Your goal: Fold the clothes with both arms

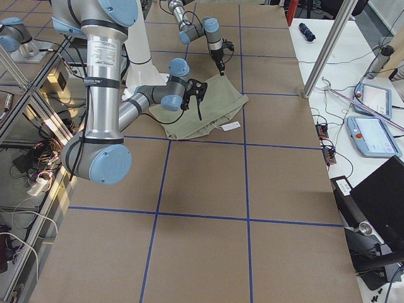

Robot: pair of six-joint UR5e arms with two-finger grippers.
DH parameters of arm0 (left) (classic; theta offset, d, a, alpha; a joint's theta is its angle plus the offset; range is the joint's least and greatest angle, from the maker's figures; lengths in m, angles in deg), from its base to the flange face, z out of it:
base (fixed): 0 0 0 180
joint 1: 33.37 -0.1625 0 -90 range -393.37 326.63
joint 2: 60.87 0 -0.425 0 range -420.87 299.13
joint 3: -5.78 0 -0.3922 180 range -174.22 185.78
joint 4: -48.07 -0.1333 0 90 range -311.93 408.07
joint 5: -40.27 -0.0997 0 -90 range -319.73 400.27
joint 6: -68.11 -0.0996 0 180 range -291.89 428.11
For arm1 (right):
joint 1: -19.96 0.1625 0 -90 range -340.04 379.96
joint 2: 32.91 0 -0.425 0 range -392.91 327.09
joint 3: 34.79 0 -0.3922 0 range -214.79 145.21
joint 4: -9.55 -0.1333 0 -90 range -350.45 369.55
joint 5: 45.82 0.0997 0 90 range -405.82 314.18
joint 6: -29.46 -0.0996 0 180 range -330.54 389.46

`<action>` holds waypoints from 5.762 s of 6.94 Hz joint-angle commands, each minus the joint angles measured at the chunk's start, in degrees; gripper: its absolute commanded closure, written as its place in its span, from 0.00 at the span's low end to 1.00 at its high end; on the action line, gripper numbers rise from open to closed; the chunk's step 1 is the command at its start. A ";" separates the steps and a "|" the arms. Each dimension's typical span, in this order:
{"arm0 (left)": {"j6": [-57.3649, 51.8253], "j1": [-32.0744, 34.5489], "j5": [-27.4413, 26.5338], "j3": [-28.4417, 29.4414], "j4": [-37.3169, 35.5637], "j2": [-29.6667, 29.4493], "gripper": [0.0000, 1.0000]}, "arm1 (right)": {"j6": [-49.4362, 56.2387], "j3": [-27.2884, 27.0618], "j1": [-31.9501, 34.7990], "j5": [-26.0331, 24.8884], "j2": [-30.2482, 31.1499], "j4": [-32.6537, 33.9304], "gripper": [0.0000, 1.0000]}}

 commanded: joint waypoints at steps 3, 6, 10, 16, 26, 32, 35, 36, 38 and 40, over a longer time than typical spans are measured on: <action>-8.91 8.79 -2.07 12.88 6.95 -4.74 1.00 | 0.00 0.00 0.05 0.00 -0.22 0.01 0.00; -19.01 13.36 -5.92 34.07 20.86 -14.67 1.00 | -0.09 0.18 -0.04 0.00 -0.92 0.01 0.00; -21.41 13.38 -6.28 48.62 33.10 -23.85 0.97 | -0.09 1.14 -0.12 0.00 -2.41 0.09 0.00; -29.05 16.89 3.80 36.49 24.12 -19.22 0.00 | 10.86 3.16 1.19 -1.23 -11.16 16.89 0.00; -30.64 12.23 9.89 -9.91 1.03 2.96 0.00 | 26.98 25.58 -6.62 -9.58 -36.96 38.93 0.00; -29.86 11.53 9.97 -9.91 1.12 2.70 0.00 | 29.97 24.44 -6.37 -9.32 -35.30 43.95 0.00; -29.50 10.39 9.89 -9.91 1.12 2.44 0.00 | 33.83 20.31 -4.79 -9.58 -29.42 43.78 0.00; -28.89 10.30 9.89 -9.82 1.21 2.26 0.00 | 34.01 18.91 -4.70 -9.67 -26.88 43.78 0.00; -29.06 10.21 9.89 -9.99 1.12 2.17 0.00 | 36.11 15.49 -2.68 -8.88 -26.32 44.04 0.00; -29.59 10.21 9.89 -9.91 1.21 2.43 0.00 | 36.99 16.78 -1.97 -9.31 -30.69 43.60 0.00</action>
